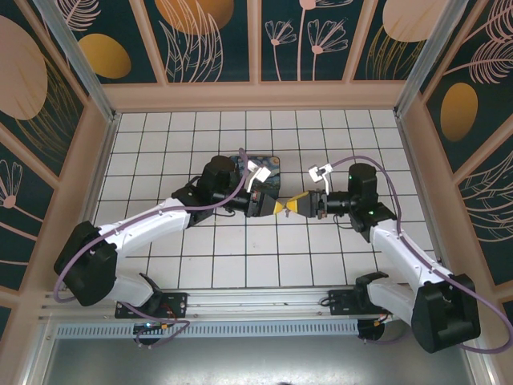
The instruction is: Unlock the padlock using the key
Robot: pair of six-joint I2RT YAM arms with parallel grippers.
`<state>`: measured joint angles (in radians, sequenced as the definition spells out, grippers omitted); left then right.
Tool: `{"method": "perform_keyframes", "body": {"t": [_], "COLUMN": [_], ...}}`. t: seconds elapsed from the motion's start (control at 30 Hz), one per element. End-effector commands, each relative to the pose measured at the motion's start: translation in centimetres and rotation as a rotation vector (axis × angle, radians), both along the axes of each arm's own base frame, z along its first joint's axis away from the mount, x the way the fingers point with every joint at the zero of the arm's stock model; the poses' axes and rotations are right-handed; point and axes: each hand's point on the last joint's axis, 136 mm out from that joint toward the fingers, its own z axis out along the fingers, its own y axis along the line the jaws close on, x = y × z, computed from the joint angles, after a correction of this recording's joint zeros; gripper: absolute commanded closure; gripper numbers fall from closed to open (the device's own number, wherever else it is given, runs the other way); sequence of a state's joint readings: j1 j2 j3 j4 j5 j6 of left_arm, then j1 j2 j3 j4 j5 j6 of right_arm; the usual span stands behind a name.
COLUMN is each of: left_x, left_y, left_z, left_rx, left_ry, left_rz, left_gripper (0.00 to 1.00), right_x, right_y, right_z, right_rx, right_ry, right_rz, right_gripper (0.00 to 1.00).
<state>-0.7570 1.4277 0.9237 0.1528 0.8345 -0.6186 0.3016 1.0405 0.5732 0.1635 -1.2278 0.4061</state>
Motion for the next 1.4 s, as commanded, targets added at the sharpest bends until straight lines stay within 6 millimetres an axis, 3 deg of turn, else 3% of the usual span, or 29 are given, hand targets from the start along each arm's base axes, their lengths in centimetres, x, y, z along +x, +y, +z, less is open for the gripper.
{"method": "perform_keyframes", "body": {"t": [0.0,0.23,0.53,0.57,0.63,0.67,0.8,0.97,1.1,1.37], "left_x": [-0.2,0.2,0.6,0.9,2.0,2.9,4.8,4.7,4.4,4.9], "left_y": [0.3,0.9,1.4,1.4,1.8,2.2,3.7,3.9,4.0,3.3], "left_z": [1.6,1.6,1.0,0.7,0.3,0.0,0.4,1.8,1.8,1.4], "left_rx": [-0.044,-0.044,-0.032,-0.017,0.005,0.015,-0.034,-0.151,-0.184,-0.181], "left_ry": [-0.054,-0.053,-0.040,-0.037,-0.035,-0.032,-0.023,-0.009,-0.003,0.013], "left_rz": [-0.023,-0.006,0.010,0.030,0.083,0.124,0.257,0.291,0.289,0.292], "left_gripper": [1.00,1.00,1.00,0.86,0.71,0.59,0.45,0.46,0.47,0.50], "right_x": [-0.3,-0.6,-1.4,-1.4,-1.1,-0.8,0.6,3.1,4.8,6.0], "right_y": [0.3,0.2,0.7,0.7,0.5,0.4,-0.1,-0.2,0.0,2.3], "right_z": [-0.8,-1.0,-0.4,-0.5,-0.7,-0.8,-0.8,-1.1,-1.4,-1.5], "right_rx": [-0.010,-0.011,-0.001,-0.005,-0.013,-0.018,-0.004,0.044,0.071,0.037], "right_ry": [-0.007,-0.004,-0.029,-0.024,-0.010,0.007,0.075,0.254,0.367,0.420], "right_rz": [0.015,0.015,0.023,0.011,-0.024,-0.054,-0.177,-0.308,-0.382,-0.411], "right_gripper": [0.71,0.89,1.00,1.00,1.00,1.00,1.00,1.00,1.00,1.00]}}
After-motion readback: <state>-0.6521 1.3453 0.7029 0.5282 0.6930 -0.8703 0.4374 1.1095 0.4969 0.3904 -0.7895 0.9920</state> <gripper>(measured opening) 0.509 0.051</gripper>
